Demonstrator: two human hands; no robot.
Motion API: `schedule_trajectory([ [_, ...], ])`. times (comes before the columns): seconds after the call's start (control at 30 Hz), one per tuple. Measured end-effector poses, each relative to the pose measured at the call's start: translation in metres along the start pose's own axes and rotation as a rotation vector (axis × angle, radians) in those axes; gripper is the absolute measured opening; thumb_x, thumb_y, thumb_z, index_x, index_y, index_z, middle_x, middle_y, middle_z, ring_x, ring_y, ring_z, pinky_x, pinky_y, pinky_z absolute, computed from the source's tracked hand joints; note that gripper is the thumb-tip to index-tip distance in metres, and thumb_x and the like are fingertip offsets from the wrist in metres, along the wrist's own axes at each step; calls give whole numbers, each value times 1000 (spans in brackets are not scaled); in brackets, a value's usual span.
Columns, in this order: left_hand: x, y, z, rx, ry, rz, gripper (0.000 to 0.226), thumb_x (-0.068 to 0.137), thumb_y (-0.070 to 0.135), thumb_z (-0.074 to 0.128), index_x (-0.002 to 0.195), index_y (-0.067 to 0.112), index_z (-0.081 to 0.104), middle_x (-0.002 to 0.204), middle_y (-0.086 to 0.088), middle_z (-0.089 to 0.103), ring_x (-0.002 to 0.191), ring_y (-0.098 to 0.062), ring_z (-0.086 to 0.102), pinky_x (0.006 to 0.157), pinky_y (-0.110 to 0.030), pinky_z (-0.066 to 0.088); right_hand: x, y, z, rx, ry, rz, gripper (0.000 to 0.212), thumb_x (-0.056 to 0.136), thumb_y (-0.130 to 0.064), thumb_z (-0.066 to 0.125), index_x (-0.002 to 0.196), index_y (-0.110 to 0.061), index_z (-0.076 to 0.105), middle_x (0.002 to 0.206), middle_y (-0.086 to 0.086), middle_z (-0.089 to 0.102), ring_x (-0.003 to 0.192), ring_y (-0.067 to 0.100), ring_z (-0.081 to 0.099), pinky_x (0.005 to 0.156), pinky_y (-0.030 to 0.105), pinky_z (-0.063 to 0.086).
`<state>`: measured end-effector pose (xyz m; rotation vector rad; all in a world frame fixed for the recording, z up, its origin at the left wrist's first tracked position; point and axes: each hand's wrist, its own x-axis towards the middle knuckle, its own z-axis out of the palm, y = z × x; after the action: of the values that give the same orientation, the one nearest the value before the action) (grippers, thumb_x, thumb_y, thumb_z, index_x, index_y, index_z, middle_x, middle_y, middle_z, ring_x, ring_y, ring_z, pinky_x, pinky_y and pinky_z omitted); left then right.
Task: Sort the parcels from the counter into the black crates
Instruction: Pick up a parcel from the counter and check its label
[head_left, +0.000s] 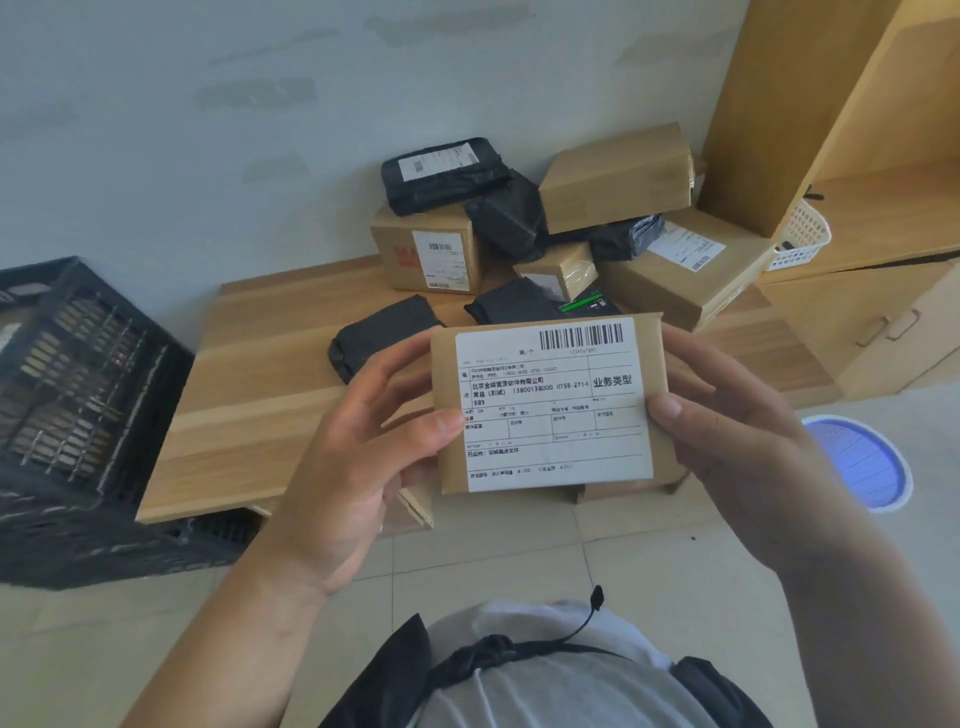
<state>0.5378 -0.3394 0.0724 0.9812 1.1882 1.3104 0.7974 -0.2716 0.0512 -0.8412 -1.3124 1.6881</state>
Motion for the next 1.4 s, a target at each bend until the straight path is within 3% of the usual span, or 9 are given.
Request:
schedule_trajectory([
  [0.23, -91, 2, -95, -68, 235, -9, 66, 68, 34, 79, 132, 37, 65, 132, -3, 70, 116, -26, 70, 73, -31, 61, 3, 13, 115, -90, -193, 140, 50, 84, -23, 76, 131, -39, 68, 128, 1, 73, 119, 23, 69, 90, 34, 55],
  [0.33, -142, -9, -138, -67, 368, -44, 73, 67, 37, 80, 137, 33, 61, 133, -4, 70, 118, -27, 69, 79, -41, 62, 2, 31, 173, -139, -308, 237, 51, 83, -30, 68, 132, -42, 66, 129, -3, 73, 118, 21, 70, 97, 45, 51],
  [0.4, -178, -17, -166, -104, 471, -72, 75, 66, 38, 81, 138, 33, 60, 132, -4, 70, 116, -28, 71, 83, -46, 62, 2, 50, 214, -154, -380, 297, 53, 80, -35, 69, 132, -43, 65, 128, -3, 73, 115, 21, 71, 91, 41, 52],
  [0.57, -266, -36, -223, -220, 755, -85, 56, 67, 34, 81, 121, 43, 70, 126, 1, 73, 109, -22, 74, 74, -34, 62, -8, 96, 321, -219, -564, 411, 79, 56, -60, 91, 130, -46, 66, 128, -1, 73, 119, 25, 70, 107, 58, 47],
  [0.73, -339, -48, -265, -285, 967, -51, 50, 71, 26, 76, 118, 43, 72, 124, 2, 74, 114, -20, 71, 71, -31, 60, -21, 126, 413, -296, -733, 460, 45, 79, -36, 67, 121, -54, 69, 122, -3, 76, 115, 21, 71, 105, 53, 50],
  [0.83, -362, -51, -289, -323, 1029, -46, 62, 62, 36, 82, 122, 42, 71, 126, 0, 73, 115, -21, 70, 75, -34, 61, -20, 136, 454, -305, -784, 485, 40, 77, -34, 68, 107, -59, 72, 118, -5, 77, 110, 19, 73, 96, 46, 54],
  [1.0, -365, -55, -337, -362, 1088, -52, 64, 56, 40, 84, 119, 45, 72, 126, 3, 73, 113, -20, 71, 77, -36, 61, 9, 166, 504, -327, -835, 539, 55, 79, -27, 69, 132, -41, 63, 120, -2, 76, 111, 20, 73, 92, 42, 53],
  [1.23, -344, -38, -452, -359, 1199, -85, 66, 48, 38, 85, 113, 46, 74, 122, 5, 75, 104, -16, 74, 69, -30, 61, 82, 207, 616, -332, -940, 625, 51, 82, -28, 69, 131, -41, 63, 118, -1, 77, 109, 20, 73, 92, 39, 54],
  [1.4, -331, 6, -550, -252, 1231, -94, 73, 54, 41, 85, 125, 44, 69, 128, 9, 72, 110, -19, 73, 83, -41, 61, 142, 226, 710, -288, -998, 645, 53, 83, -23, 69, 134, -36, 62, 119, 4, 77, 110, 25, 73, 88, 37, 54],
])
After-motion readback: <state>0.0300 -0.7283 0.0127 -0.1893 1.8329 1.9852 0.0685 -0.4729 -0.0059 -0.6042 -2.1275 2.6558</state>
